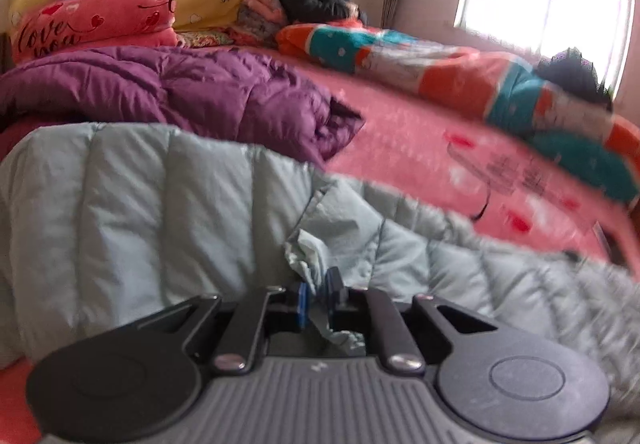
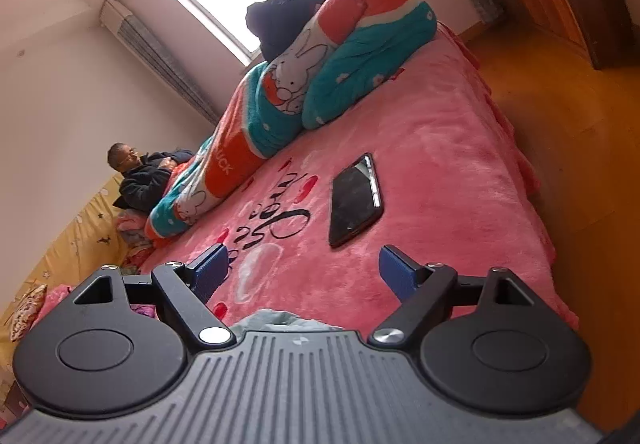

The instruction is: Fold large clothes

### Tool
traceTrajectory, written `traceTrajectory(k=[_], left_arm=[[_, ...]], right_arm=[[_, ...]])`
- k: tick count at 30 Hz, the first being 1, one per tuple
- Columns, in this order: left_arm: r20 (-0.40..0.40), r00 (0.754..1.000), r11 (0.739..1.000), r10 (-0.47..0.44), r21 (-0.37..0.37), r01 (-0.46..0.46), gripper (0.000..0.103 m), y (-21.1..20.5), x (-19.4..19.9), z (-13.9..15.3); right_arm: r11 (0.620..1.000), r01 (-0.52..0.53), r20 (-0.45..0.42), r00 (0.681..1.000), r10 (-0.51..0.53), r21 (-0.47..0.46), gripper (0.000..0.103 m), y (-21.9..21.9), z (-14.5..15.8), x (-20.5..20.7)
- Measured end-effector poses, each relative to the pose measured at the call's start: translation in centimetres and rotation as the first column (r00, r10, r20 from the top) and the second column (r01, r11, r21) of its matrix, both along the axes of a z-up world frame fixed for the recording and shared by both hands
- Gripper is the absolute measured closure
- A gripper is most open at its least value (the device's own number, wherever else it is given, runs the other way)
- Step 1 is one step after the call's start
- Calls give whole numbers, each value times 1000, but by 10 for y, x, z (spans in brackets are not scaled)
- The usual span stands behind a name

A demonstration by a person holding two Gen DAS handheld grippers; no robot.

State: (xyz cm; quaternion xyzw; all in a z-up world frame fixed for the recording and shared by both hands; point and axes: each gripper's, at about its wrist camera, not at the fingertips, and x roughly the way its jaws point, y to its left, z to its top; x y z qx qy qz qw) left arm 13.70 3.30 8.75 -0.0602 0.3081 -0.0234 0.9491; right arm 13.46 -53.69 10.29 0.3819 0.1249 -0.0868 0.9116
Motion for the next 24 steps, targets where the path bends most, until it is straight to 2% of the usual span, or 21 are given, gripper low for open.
traceTrajectory(k=[1,4,5,6,8,11,14,17,21,24], left_arm=[[-1,1000,1000,1,3,-1,95,0,-2,0],[37,999,1000,10,20,-10,87,1,-13,9],[64,998,999,13,38,-15,81,1,-19,15],[97,995,998,14,62,-20,69,-1,-25,22],[160,987,994,20,102,-37,54,-3,-36,34],[220,976,991,11,128,-40,53,-4,-47,49],[192,979,996,-62,73,49,47,-15,-42,50],[147,976,987,-158,46,152,47,-38,-28,37],[62,966,967,-252,39,250,47,-73,1,14],[8,969,965,-247,88,246,47,-85,18,-4]], right_arm=[[1000,-5,-2,1000,4,-8,0,3,0,1],[999,-24,-41,999,23,-31,0,7,0,5],[999,-36,-60,998,34,-25,0,7,-1,7],[999,-47,-84,995,46,-14,0,7,-3,9],[997,-70,-120,990,73,34,0,3,-9,13],[980,-121,-160,976,147,159,1,-5,-24,20],[957,-176,-146,966,213,229,2,-8,-32,20],[926,-243,-114,952,285,289,3,-6,-37,22],[910,-267,-93,946,310,317,2,-4,-38,23],[893,-296,-67,939,337,340,2,-3,-41,26]])
